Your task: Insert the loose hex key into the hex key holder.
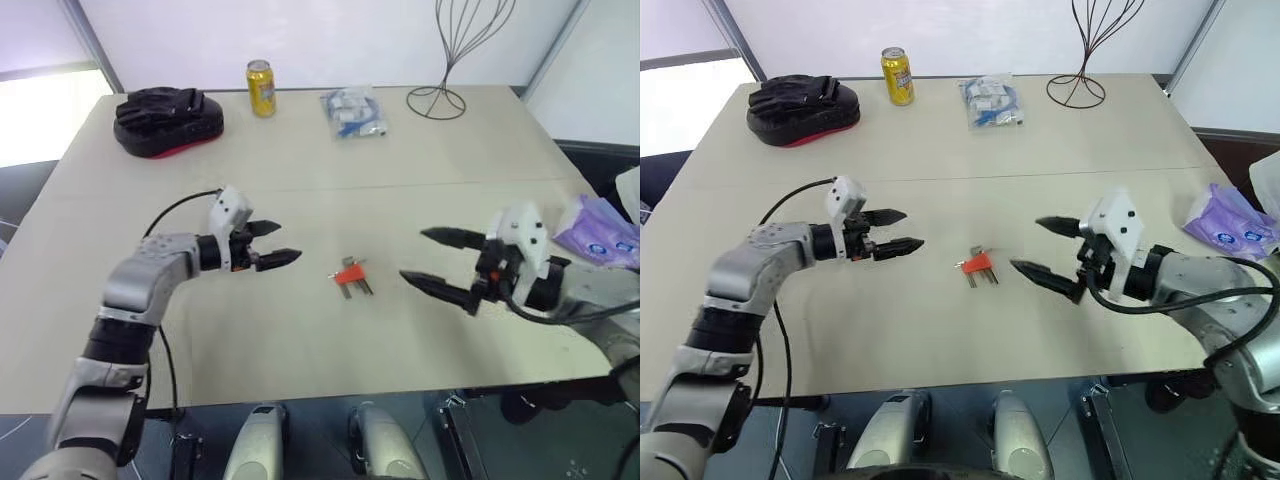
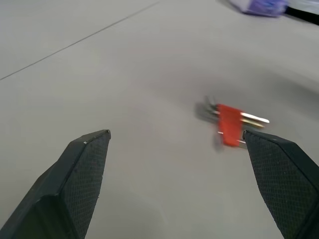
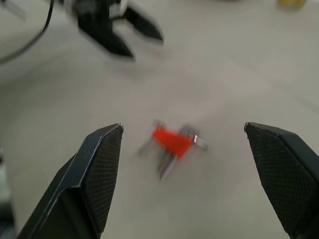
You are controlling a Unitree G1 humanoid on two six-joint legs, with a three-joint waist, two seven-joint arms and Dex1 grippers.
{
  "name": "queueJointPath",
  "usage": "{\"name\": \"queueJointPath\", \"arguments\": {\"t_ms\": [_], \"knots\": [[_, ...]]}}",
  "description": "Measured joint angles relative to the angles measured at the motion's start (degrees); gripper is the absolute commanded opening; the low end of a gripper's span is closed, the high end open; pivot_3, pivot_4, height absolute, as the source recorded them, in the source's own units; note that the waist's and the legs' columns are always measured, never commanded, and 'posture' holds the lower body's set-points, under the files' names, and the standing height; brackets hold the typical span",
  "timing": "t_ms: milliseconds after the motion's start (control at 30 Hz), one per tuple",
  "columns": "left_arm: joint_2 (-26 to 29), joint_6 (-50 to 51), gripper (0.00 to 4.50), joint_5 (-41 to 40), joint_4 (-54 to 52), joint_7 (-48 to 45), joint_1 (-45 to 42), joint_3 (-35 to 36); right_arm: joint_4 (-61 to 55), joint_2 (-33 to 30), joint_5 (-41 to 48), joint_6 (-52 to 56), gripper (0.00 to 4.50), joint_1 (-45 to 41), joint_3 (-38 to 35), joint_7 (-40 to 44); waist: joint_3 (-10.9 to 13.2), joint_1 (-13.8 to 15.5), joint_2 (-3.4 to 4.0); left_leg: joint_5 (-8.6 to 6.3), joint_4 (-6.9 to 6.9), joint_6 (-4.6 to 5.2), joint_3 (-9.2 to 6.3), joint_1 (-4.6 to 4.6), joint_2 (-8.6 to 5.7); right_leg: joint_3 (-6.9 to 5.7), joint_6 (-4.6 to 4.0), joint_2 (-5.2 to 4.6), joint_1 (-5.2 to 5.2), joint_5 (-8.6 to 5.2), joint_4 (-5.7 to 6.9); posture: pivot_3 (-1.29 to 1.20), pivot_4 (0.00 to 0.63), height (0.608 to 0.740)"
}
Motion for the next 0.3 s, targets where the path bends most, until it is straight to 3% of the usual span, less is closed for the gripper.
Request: {"name": "queueJointPath", "arguments": {"t_ms": [167,300], "knots": [[6.0,3.6,4.45,-6.3,-9.8,-6.4,1.4,2.2,4.6,-9.3,-3.0,-2.1,4.06,-0.2,-0.7,11.0,0.0,-0.1,0.02,-0.01,-0.03,0.01,0.08,0.03,0.07,-0.01,-0.01,0.04,0.01,-0.01,-0.05,0.00,0.150,0.740],[9.9,6.7,4.45,-10.3,-14.4,-8.8,2.8,4.0,7.5,-12.9,-5.5,-4.3,4.06,-1.5,-0.7,16.5,0.0,-0.2,0.02,-0.02,-0.03,0.03,0.23,0.05,0.11,-0.01,-0.01,0.07,0.00,-0.01,-0.05,0.00,0.150,0.740]]}}
